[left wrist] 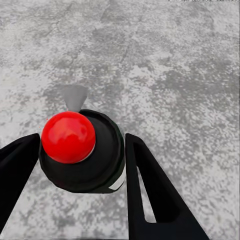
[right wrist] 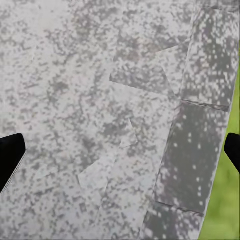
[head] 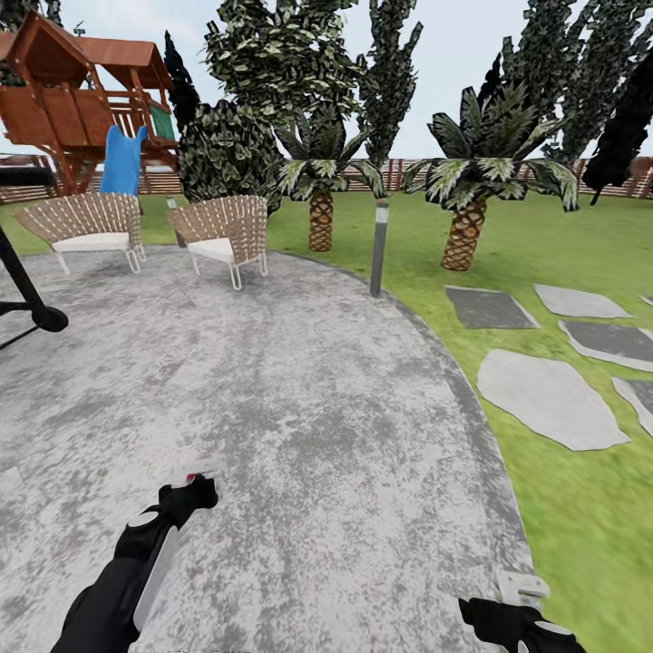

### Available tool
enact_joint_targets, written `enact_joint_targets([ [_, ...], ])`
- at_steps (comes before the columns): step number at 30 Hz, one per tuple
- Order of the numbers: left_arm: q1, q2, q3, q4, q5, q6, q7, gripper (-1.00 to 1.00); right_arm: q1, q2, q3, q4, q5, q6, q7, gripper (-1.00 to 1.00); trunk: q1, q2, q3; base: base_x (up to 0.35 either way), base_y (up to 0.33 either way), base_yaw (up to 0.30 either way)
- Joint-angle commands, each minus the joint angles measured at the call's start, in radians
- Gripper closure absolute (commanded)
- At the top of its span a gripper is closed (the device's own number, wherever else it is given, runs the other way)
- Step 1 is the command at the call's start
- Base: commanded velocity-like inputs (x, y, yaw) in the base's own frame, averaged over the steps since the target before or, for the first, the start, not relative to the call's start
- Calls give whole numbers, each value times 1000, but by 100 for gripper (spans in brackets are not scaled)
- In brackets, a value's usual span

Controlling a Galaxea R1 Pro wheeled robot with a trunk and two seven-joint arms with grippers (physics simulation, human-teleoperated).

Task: Pick up the pesticide atomizer in the garden and spray insectifuge to fully cover both potted plants in the garden.

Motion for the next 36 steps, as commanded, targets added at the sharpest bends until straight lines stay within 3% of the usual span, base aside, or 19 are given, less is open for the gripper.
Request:
enact_joint_targets([
  [1,-1,0,0,-1,7,5,2,100,0,0,0,-1,1,5,0,-100,0,0,-1,0,0,260],
  [23,-1,-1,-1,-1,7,5,2,100,0,0,0,-1,1,5,0,-100,0,0,-1,2,0,260],
  [29,-1,-1,-1,-1,8,5,1,100,0,0,0,-1,1,5,0,-100,0,0,-1,154,-75,252],
  [36,-1,-1,-1,-1,9,5,2,100,0,0,0,-3,1,5,1,-100,0,0,-1,251,-187,51],
])
